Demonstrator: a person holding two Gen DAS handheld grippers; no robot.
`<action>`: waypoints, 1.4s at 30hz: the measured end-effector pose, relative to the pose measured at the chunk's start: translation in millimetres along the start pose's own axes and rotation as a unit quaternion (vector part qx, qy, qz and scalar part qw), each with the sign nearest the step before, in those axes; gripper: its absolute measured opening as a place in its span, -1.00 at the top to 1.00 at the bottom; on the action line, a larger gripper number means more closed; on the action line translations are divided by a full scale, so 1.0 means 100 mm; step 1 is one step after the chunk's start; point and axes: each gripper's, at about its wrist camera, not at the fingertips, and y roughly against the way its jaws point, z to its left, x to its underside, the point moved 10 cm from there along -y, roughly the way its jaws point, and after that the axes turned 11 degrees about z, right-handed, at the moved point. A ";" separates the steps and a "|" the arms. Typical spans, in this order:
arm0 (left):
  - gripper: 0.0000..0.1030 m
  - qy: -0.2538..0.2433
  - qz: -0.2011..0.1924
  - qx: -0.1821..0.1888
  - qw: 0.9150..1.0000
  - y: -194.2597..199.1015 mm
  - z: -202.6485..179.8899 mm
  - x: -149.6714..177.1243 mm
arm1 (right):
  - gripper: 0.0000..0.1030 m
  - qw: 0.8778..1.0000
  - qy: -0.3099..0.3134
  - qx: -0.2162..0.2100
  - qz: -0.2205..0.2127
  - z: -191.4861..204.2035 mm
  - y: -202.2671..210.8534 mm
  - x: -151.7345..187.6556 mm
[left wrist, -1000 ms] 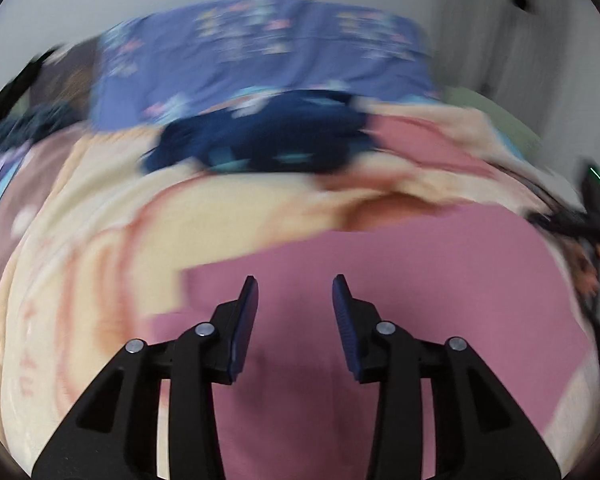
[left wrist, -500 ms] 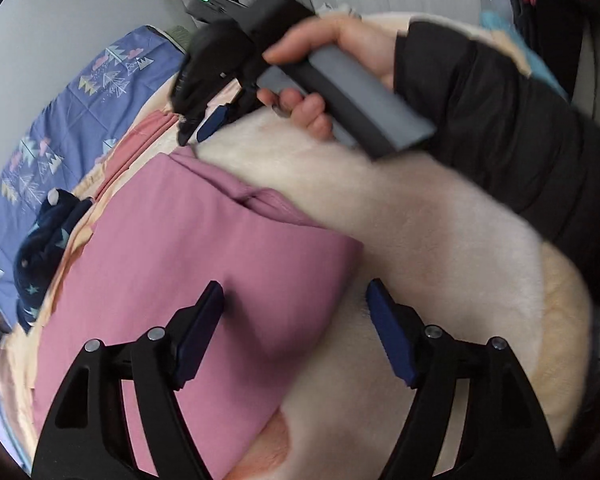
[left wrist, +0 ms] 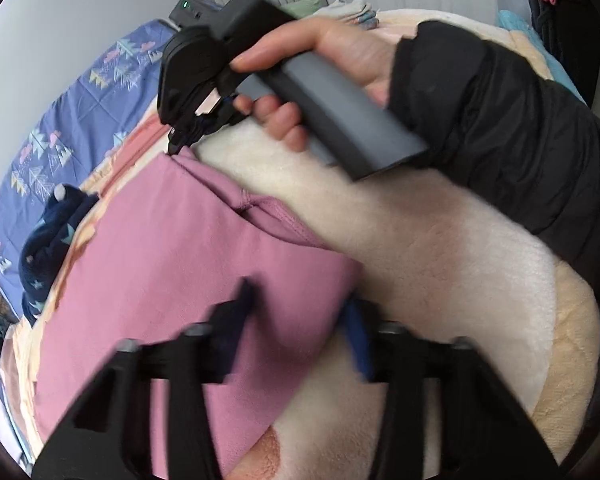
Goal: Fold small clothes
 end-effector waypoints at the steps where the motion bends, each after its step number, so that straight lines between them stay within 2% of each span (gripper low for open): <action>1: 0.92 -0.011 -0.014 -0.002 1.000 0.05 -0.02 -0.02 | 0.95 1.000 -0.003 -0.012 -0.019 0.04 0.08 -0.05; 3: 0.93 -0.024 -0.027 0.022 0.999 0.12 -0.08 -0.02 | 0.95 0.998 0.004 -0.043 -0.048 0.20 0.27 -0.11; 4: 0.93 -0.029 -0.026 0.028 0.999 0.11 -0.10 -0.01 | 0.95 0.997 0.015 -0.042 -0.057 0.24 0.32 -0.13; 6: 0.93 -0.029 -0.017 0.028 0.999 0.04 -0.10 0.01 | 0.95 0.998 0.023 -0.018 -0.056 0.21 0.24 -0.16; 9: 0.93 -0.022 -0.017 0.035 0.999 0.02 -0.09 0.00 | 0.95 0.999 -0.004 0.018 -0.027 -0.08 -0.05 -0.15; 13: 0.93 -0.021 -0.021 0.036 0.999 0.04 -0.08 -0.01 | 0.95 0.999 -0.009 -0.016 -0.038 -0.06 0.03 -0.17; 16: 0.93 -0.012 -0.030 0.039 0.999 0.07 -0.05 -0.03 | 0.94 0.999 -0.008 -0.016 -0.044 -0.02 0.08 -0.14; 18: 0.84 0.000 -0.031 0.038 0.999 0.07 -0.05 -0.03 | 0.94 0.998 0.000 -0.035 -0.054 0.09 0.18 -0.13; 20: 0.77 -0.003 -0.028 0.030 0.999 0.03 -0.07 -0.06 | 0.94 0.997 0.020 -0.037 -0.067 0.19 0.26 -0.13; 23: 0.89 -0.010 -0.038 0.042 0.998 0.05 -0.15 -0.12 | 0.95 0.997 0.017 -0.018 -0.070 0.16 0.24 -0.15; 26: 0.91 -0.019 -0.043 0.083 0.995 0.08 -0.24 -0.10 | 0.95 0.997 0.010 0.003 -0.072 0.05 0.17 -0.21; 28: 0.91 -0.026 -0.031 0.079 0.996 0.00 -0.29 -0.05 | 1.00 0.994 -0.007 0.072 -0.078 -0.20 0.09 -0.25; 29: 0.91 -0.025 -0.029 0.079 0.996 -0.03 -0.30 -0.04 | 1.00 0.993 -0.018 0.083 -0.081 -0.29 0.10 -0.26; 31: 0.90 -0.013 -0.033 0.089 0.995 -0.01 -0.27 -0.05 | 1.00 0.995 -0.033 0.044 -0.082 -0.30 0.15 -0.26; 33: 0.84 -0.004 -0.037 0.093 0.995 0.02 -0.24 -0.04 | 0.99 0.996 -0.023 0.011 -0.090 -0.21 0.27 -0.23; 34: 0.78 -0.002 -0.041 0.094 0.995 0.05 -0.25 -0.04 | 0.97 0.996 -0.006 -0.005 -0.089 -0.13 0.32 -0.19; 36: 0.53 0.005 -0.051 0.106 0.993 0.17 -0.26 -0.01 | 0.95 0.994 0.057 -0.047 -0.075 0.18 0.41 -0.04; 37: 0.51 0.010 -0.058 0.114 0.992 0.24 -0.25 0.00 | 0.95 0.993 0.087 -0.054 -0.064 0.30 0.41 0.04; 38: 0.49 0.018 -0.065 0.118 0.991 0.31 -0.22 0.02 | 0.90 0.991 0.116 -0.047 -0.054 0.40 0.40 0.11; 39: 0.48 0.029 -0.069 0.118 0.990 0.38 -0.17 0.05 | 0.73 0.989 0.139 -0.012 -0.050 0.42 0.33 0.16; 40: 0.47 0.045 -0.074 0.116 0.989 0.45 -0.07 0.09 | 0.68 0.988 0.139 0.046 -0.042 0.31 0.20 0.17; 42: 0.39 0.094 -0.078 0.112 0.986 0.56 0.19 0.26 | 0.73 0.982 0.104 0.156 -0.014 -0.06 -0.03 0.16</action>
